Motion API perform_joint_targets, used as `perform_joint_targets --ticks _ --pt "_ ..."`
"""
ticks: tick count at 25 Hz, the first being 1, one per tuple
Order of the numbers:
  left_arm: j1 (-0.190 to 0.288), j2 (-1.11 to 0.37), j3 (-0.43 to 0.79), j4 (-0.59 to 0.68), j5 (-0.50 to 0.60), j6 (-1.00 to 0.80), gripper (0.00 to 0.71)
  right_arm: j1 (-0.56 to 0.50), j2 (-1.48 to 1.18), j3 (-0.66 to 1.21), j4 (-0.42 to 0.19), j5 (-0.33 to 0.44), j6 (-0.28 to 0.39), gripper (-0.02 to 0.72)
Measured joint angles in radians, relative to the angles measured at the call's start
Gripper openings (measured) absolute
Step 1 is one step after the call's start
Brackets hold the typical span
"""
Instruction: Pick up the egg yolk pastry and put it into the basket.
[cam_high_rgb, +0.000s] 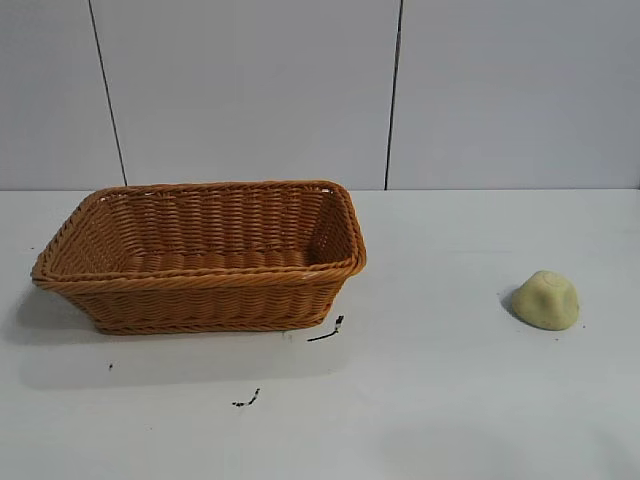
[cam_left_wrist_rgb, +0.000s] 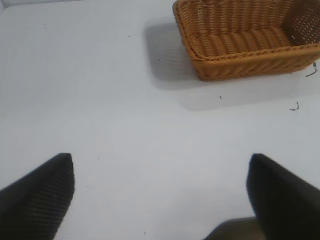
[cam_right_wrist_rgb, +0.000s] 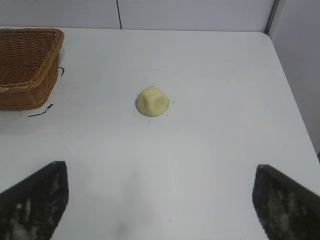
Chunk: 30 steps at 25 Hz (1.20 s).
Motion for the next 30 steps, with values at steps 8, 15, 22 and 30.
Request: perform_joint_targets --ticks 8,15,22,30 --pt "0.0 0.0 0.0 0.0 0.0 0.0 0.696 0.0 0.0 0.0 0.0 0.0 0.0 0.693" --pt "0.0 0.0 0.0 0.0 0.0 0.0 0.696 0.0 0.114 -0.031 0.0 0.002 0.0 0.693" --pt "0.0 0.0 0.0 0.0 0.0 0.0 0.696 0.0 0.5 -0.18 0.0 -0.002 0.0 0.693" --pt "0.0 0.0 0.0 0.0 0.0 0.0 0.696 0.0 0.975 -0.389 0.0 -0.011 -0.001 0.693"
